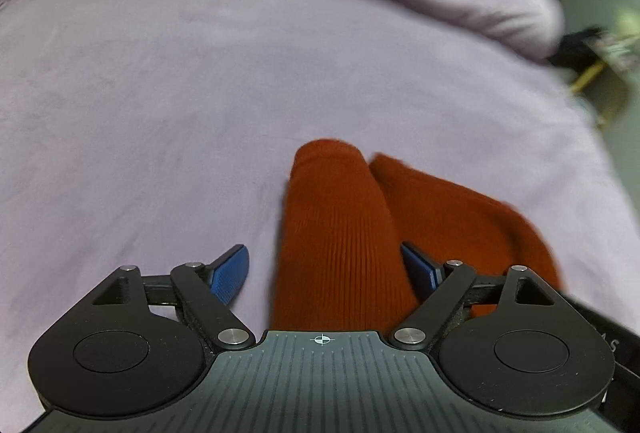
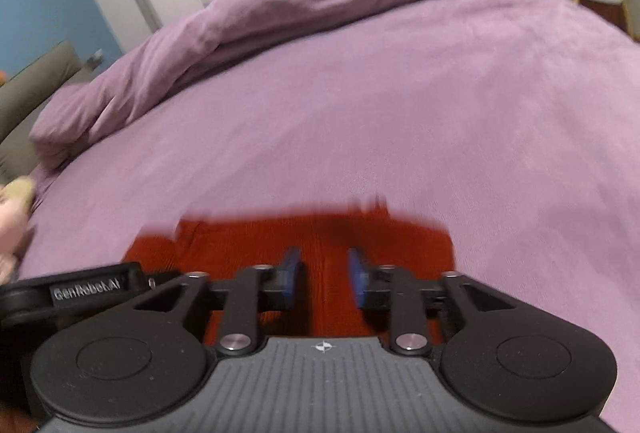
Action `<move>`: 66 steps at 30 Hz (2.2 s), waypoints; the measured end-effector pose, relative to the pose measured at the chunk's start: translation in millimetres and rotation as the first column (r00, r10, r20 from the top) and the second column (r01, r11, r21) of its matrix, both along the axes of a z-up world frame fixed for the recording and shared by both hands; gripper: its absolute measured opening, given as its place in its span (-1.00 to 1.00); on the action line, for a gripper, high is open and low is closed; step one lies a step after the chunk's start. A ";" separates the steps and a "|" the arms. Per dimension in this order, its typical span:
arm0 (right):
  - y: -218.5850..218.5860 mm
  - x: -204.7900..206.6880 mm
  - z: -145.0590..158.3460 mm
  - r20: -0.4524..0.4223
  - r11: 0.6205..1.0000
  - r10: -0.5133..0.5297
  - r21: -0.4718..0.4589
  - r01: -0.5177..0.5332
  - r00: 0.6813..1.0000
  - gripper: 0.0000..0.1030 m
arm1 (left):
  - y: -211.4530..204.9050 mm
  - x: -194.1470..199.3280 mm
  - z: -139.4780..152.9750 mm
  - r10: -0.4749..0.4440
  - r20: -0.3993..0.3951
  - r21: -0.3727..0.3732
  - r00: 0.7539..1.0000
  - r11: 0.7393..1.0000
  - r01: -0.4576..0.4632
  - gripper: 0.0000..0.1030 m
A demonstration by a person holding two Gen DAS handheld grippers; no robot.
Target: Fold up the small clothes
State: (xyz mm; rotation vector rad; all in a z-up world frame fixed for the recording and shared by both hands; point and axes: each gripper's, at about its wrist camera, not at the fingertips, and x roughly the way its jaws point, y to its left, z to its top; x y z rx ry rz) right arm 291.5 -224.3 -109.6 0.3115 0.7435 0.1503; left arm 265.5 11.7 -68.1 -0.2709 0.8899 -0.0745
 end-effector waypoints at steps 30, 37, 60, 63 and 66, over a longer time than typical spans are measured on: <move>-67.3 -163.0 -19.2 -0.183 0.896 -0.126 0.400 0.191 0.975 -0.87 | 28.8 -135.4 -4.6 -0.053 -0.135 0.094 0.989 0.993 0.066 0.56; -39.4 -168.4 27.3 -0.115 0.985 -0.162 0.031 0.167 0.980 -0.54 | 53.2 -143.1 47.2 -0.008 -0.029 0.112 1.000 0.994 0.011 0.52; 20.0 -132.8 20.6 0.010 0.974 0.127 -0.190 -0.123 0.992 -0.79 | 16.6 -86.8 33.2 -0.019 0.030 0.055 0.999 0.998 0.017 0.53; 23.7 -118.9 32.8 0.022 0.986 0.100 -0.136 -0.096 0.995 -0.78 | 12.1 -68.1 41.9 0.017 0.047 0.068 0.999 0.997 -0.021 0.55; 35.0 -98.5 37.5 0.012 0.986 0.073 -0.148 -0.071 0.997 -0.78 | 5.1 -40.8 42.5 0.058 0.055 0.072 0.997 0.996 -0.062 0.56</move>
